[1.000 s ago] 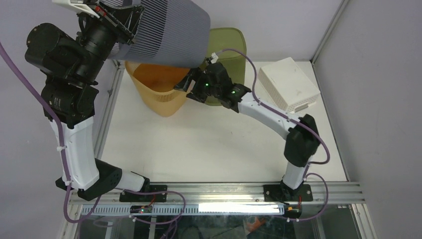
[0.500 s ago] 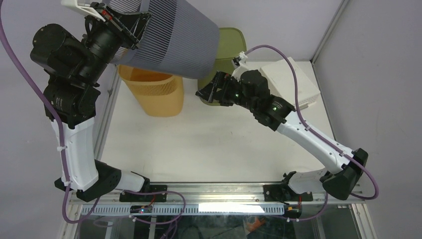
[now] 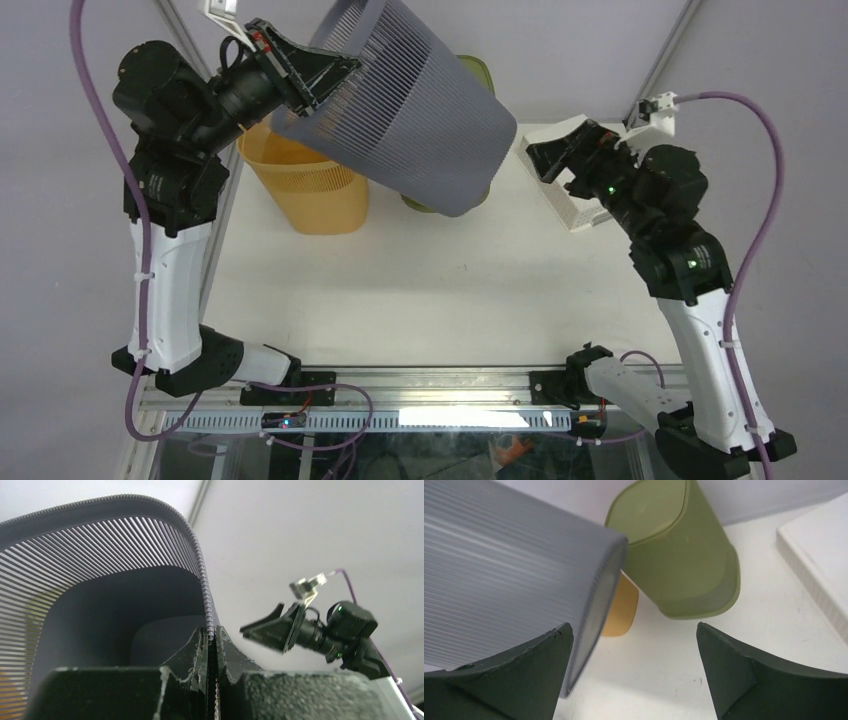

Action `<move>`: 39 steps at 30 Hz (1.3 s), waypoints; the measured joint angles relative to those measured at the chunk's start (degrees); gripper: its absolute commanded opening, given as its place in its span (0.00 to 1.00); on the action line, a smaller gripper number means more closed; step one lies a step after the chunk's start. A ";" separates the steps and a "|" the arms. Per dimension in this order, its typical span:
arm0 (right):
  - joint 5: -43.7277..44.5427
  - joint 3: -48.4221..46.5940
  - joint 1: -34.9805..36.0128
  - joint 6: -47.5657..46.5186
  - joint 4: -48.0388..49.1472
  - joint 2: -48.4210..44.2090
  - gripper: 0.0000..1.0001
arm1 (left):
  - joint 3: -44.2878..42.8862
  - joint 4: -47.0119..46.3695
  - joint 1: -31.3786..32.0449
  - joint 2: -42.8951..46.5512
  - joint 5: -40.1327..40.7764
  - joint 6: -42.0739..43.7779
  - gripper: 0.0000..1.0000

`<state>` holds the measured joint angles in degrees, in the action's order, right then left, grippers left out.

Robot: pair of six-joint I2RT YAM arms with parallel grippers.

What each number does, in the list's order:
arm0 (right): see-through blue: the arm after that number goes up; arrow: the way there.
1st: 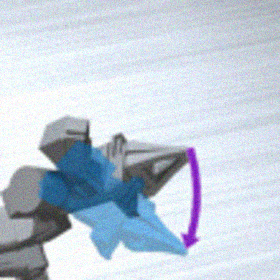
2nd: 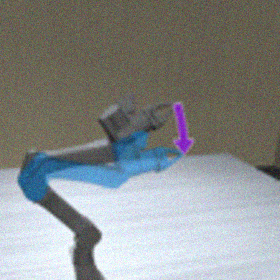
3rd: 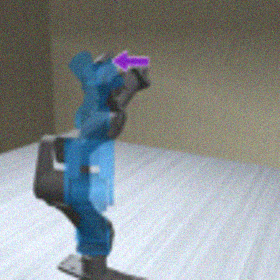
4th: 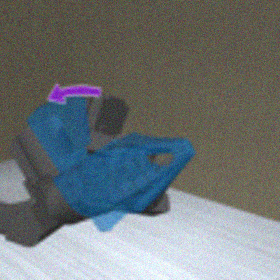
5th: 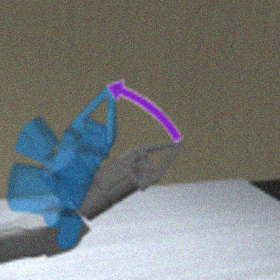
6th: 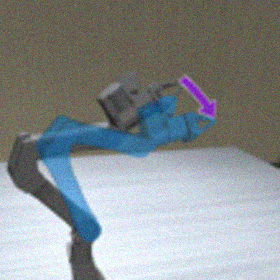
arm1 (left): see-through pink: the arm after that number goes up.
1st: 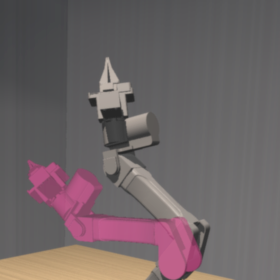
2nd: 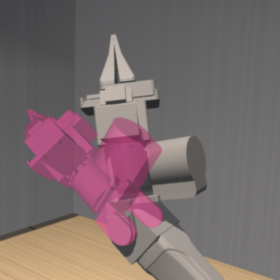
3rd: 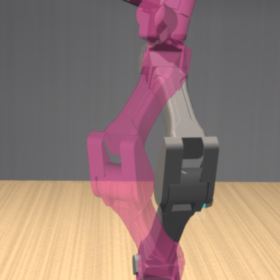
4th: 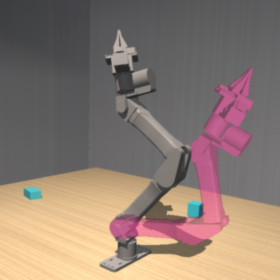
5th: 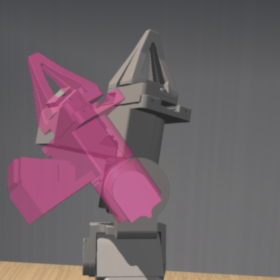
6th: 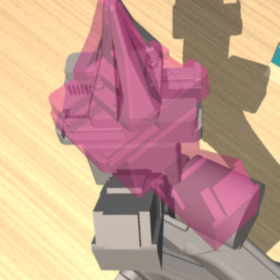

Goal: Turn the large container upside down

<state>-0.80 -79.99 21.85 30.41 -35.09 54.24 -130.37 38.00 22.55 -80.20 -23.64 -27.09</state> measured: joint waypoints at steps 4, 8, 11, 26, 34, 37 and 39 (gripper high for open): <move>-1.36 -5.46 -3.74 -2.12 -3.48 -0.15 0.98 | 5.90 -2.27 0.02 0.17 -4.39 -3.48 0.00; -1.97 -8.48 -5.14 -2.97 -7.69 1.57 0.99 | 12.50 -4.50 0.39 0.61 -7.56 -5.92 0.00; -1.84 -9.46 -5.27 -3.39 -9.20 3.08 0.98 | 18.12 -5.99 1.64 1.77 -8.31 -7.06 0.00; 4.72 -6.99 -5.27 -3.65 -17.57 3.23 0.99 | 41.09 -12.76 23.82 4.92 1.20 -11.56 0.00; 6.80 -4.13 -5.27 -1.51 -24.15 3.04 0.98 | 57.27 -24.02 26.60 8.79 15.54 -19.39 0.00; 7.04 -3.13 -5.27 -0.42 -25.55 2.82 0.98 | 62.47 -29.11 27.04 10.78 20.85 -22.71 0.00; 6.60 -1.22 -5.27 0.55 -25.73 2.16 0.98 | 65.66 -31.98 27.43 12.04 23.30 -24.65 0.00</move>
<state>5.80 -81.21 16.58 30.96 -60.82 56.40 -64.71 6.02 49.98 -68.16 -0.34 -51.75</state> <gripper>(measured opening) 0.984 0.053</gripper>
